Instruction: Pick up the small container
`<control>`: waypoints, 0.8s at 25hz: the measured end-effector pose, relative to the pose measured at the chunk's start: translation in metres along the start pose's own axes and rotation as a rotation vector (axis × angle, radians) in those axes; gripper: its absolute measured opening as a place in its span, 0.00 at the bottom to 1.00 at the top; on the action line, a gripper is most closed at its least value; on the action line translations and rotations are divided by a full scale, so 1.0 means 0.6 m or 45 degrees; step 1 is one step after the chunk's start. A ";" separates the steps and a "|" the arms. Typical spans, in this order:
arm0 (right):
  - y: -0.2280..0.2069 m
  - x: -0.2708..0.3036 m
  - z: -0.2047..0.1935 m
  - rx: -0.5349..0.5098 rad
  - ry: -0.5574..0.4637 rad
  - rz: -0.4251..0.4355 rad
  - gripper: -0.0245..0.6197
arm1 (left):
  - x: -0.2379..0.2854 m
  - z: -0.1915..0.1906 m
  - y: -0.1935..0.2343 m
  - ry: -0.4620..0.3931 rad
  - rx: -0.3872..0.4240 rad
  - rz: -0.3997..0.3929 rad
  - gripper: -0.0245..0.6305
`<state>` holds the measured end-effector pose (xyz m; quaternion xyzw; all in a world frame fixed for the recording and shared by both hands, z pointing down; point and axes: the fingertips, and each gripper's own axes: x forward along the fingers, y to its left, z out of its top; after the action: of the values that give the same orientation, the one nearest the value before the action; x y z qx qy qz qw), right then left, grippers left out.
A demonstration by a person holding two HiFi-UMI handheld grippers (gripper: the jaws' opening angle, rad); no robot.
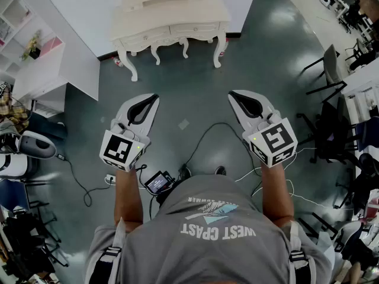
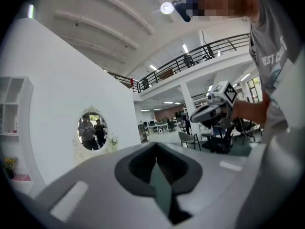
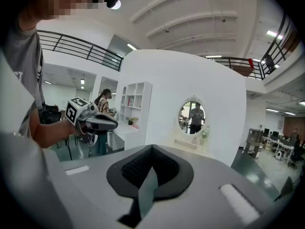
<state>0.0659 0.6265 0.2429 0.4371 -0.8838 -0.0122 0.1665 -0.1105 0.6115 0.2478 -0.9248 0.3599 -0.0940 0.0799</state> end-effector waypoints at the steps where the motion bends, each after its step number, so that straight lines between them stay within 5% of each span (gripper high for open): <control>1: 0.005 0.001 0.002 -0.001 0.002 -0.001 0.04 | -0.005 0.000 0.002 -0.001 -0.002 -0.001 0.04; 20: 0.037 0.063 0.050 0.018 -0.061 -0.042 0.04 | -0.049 -0.020 0.068 -0.045 -0.021 -0.003 0.04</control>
<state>0.0182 0.6069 0.2288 0.4522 -0.8803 -0.0191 0.1421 -0.1612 0.6008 0.2470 -0.9273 0.3583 -0.0748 0.0783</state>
